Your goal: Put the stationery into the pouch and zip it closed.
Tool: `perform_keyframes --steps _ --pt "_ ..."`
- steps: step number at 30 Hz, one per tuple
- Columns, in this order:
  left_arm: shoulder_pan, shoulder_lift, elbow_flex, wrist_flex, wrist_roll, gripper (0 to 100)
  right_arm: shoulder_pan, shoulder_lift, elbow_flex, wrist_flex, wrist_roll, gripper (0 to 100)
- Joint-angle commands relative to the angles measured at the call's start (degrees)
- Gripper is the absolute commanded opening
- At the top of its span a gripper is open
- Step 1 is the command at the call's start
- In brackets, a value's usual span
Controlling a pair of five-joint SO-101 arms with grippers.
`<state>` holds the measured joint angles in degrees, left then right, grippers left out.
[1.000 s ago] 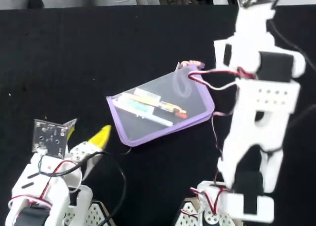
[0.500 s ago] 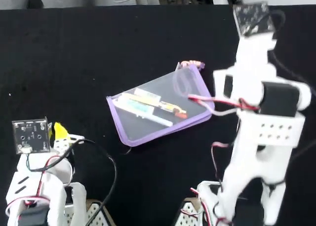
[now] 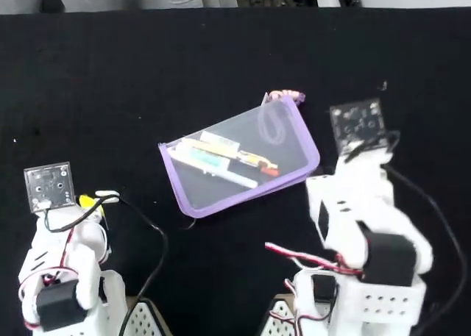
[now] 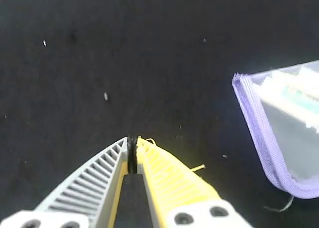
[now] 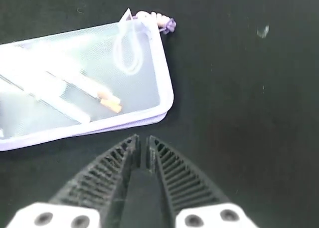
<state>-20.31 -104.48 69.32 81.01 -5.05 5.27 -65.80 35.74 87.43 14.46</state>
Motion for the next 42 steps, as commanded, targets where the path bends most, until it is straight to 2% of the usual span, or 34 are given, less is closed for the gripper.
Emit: perform_keyframes --steps 1,7,14,20,24,28,31,42 --pt "1.10 -0.26 3.74 -1.41 0.26 4 0.53 -4.70 9.01 -7.12 4.31 2.5" --pt "5.76 -0.26 11.65 -1.49 0.44 4 0.53 -5.49 21.32 -15.56 4.31 2.2" --pt "5.93 -0.26 15.34 -1.58 0.35 4 3.25 -5.58 33.54 -24.79 -2.90 2.2" --pt "5.93 -0.18 18.33 -4.75 0.53 4 3.60 -5.58 44.70 -32.18 -2.64 2.3" --pt "6.55 -0.18 25.01 -6.59 0.26 4 3.96 -5.58 50.42 -38.33 -2.90 2.2" --pt "6.11 -0.09 28.09 -11.43 0.53 4 3.69 -5.58 50.77 -38.33 -2.99 2.5" --pt "5.93 -0.09 28.09 -8.00 0.53 4 3.60 -5.58 51.91 -38.68 -2.99 2.5" --pt "6.20 -0.09 28.09 -8.00 0.53 4 4.04 -7.16 56.84 -39.12 -2.46 2.4"
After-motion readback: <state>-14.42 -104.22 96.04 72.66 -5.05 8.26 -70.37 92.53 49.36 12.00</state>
